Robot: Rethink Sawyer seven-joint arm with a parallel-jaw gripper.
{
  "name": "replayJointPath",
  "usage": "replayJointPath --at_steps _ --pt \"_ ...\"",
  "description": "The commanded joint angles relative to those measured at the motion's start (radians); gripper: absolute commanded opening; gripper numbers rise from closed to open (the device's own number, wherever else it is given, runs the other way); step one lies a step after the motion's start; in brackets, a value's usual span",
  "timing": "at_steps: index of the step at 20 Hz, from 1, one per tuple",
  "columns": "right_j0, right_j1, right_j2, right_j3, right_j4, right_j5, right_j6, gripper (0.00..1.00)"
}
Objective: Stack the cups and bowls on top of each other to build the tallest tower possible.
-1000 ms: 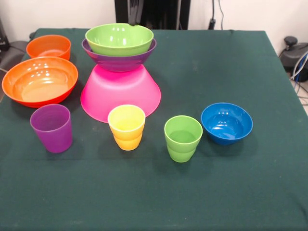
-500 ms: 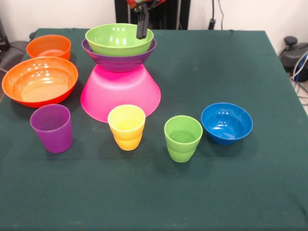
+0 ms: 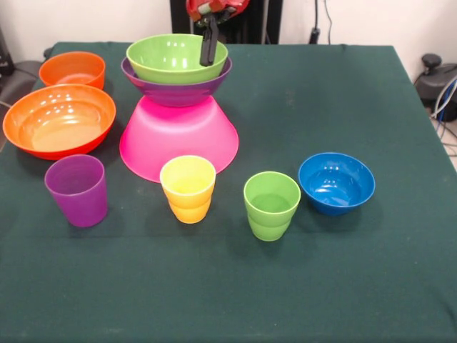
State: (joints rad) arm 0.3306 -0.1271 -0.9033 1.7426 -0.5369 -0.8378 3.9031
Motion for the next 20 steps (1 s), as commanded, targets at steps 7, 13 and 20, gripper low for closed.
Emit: replayJointPath --at_steps 7,13,20 --pt "-0.042 0.119 0.132 -0.003 0.097 -0.103 -0.241 0.0" --pt "-0.035 0.12 0.122 0.003 0.085 -0.111 -0.223 0.0" --pt "-0.055 0.093 0.092 -0.045 0.048 -0.088 -0.205 0.0"
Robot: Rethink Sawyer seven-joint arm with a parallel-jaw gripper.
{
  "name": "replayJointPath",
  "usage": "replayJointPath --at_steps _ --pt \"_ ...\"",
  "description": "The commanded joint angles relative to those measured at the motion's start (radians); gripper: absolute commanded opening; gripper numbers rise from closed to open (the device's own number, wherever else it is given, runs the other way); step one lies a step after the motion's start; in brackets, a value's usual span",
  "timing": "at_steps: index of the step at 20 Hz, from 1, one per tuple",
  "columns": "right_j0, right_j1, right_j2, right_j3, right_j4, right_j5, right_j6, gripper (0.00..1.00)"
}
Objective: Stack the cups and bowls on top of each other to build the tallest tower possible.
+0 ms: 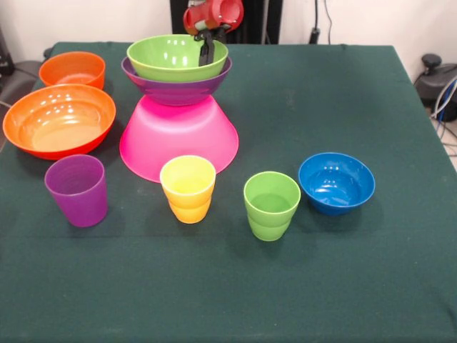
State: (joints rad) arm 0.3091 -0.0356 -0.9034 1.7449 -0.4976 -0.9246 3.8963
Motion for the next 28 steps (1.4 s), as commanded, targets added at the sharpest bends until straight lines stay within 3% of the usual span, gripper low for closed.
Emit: replayJointPath --at_steps 1,7,11,16,20,23,28 --pt "-0.044 -0.005 0.089 -0.071 -0.001 0.007 -0.192 0.0" --pt "-0.082 -0.043 0.064 -0.17 -0.068 0.066 -0.149 0.0" --pt "-0.113 -0.037 0.065 -0.226 -0.078 0.092 -0.151 0.0" --pt "-0.141 0.005 0.089 -0.267 -0.032 0.092 -0.192 0.0" --pt "-0.145 0.046 0.112 -0.29 0.041 0.087 -0.227 0.0" --pt "-0.145 0.089 0.123 -0.314 0.131 0.077 -0.261 0.0" --pt "-0.135 0.105 0.11 -0.335 0.149 0.081 -0.238 0.0"
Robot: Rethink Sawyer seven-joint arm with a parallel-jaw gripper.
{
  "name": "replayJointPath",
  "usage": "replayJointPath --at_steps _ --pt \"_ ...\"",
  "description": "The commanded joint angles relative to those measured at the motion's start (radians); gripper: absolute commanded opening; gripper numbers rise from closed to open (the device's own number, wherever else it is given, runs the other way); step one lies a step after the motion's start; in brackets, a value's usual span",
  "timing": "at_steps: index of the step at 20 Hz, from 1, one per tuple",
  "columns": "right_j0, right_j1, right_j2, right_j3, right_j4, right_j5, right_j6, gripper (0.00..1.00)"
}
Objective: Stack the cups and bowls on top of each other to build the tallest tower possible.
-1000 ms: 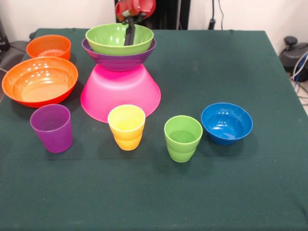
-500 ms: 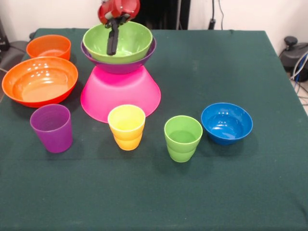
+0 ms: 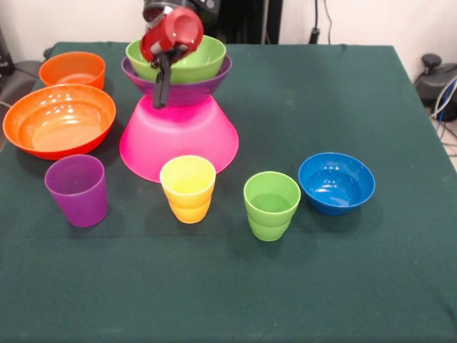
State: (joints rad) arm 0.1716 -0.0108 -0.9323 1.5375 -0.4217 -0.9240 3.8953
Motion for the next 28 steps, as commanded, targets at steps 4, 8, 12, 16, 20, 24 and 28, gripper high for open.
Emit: replayJointPath --at_steps 4,8,12,16,20,24,28 --pt "0.027 0.08 0.131 -0.113 0.075 0.095 -0.209 0.0" --pt "0.048 0.072 0.121 -0.097 0.066 0.103 -0.192 0.0" --pt "0.043 0.015 0.092 -0.096 -0.042 0.101 -0.144 0.0" --pt "0.049 -0.048 0.052 -0.075 -0.12 0.123 -0.106 0.0" --pt "0.06 -0.07 0.03 -0.046 -0.054 0.13 -0.155 0.0" --pt "0.045 -0.064 0.031 -0.064 -0.017 0.116 -0.181 0.0" --pt "0.033 -0.086 0.029 -0.083 -0.071 0.122 -0.147 0.0"
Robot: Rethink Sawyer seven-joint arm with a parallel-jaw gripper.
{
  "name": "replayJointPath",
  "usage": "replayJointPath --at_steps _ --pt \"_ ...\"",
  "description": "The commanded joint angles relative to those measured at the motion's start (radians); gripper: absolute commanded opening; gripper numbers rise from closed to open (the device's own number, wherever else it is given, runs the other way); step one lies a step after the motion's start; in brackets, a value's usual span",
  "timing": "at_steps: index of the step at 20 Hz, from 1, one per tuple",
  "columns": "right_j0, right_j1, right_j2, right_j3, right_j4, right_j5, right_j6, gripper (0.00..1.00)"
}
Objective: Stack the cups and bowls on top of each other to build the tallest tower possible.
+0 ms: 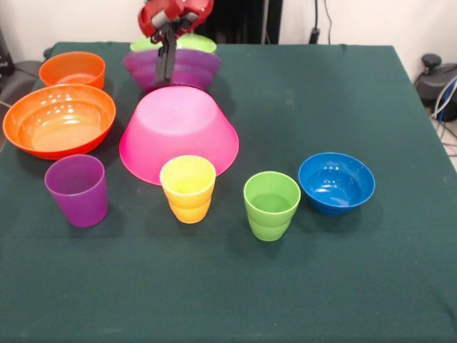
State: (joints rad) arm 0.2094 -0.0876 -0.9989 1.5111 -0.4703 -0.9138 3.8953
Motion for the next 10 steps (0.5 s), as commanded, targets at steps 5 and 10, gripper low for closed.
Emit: replayJointPath --at_steps 5,10 --pt "0.016 -0.041 0.101 -0.028 -0.11 0.132 -0.092 0.0" --pt "0.037 -0.065 0.134 0.027 -0.17 0.134 -0.056 0.0"
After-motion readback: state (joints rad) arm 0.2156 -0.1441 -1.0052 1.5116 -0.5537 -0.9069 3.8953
